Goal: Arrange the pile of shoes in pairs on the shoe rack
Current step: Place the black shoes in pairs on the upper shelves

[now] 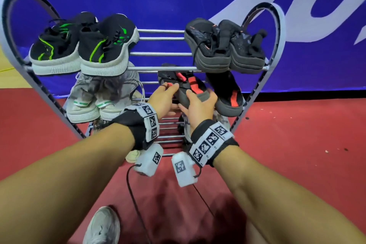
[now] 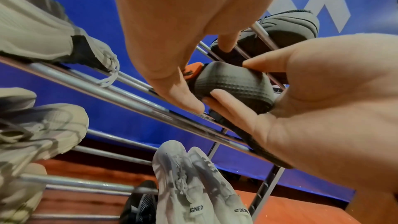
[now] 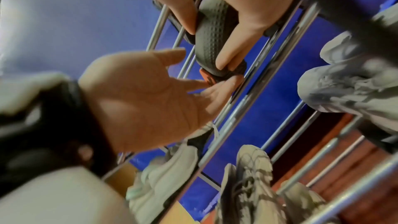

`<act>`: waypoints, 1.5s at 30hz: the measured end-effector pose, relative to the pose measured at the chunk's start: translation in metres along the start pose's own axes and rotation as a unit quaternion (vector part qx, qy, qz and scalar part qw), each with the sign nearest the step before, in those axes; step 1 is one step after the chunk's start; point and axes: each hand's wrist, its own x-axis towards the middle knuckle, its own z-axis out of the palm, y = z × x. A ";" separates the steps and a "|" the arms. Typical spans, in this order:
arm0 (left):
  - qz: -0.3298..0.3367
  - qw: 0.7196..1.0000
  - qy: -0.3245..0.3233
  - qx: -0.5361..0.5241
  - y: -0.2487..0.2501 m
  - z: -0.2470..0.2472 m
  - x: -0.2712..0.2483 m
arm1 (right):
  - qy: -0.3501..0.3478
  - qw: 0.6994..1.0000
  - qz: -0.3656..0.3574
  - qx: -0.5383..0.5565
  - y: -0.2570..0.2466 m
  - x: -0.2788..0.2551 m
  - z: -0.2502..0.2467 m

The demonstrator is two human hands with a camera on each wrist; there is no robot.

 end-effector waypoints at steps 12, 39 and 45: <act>0.076 0.980 0.075 0.168 -0.044 0.019 0.018 | -0.017 0.861 -0.146 -0.487 -0.038 -0.002 -0.072; 0.121 0.954 0.084 0.260 -0.032 0.068 0.039 | 0.012 0.743 -0.214 -0.633 -0.044 0.057 -0.114; 0.117 0.959 0.052 0.253 -0.029 0.066 0.037 | 0.019 0.672 -0.252 -0.696 -0.053 0.042 -0.101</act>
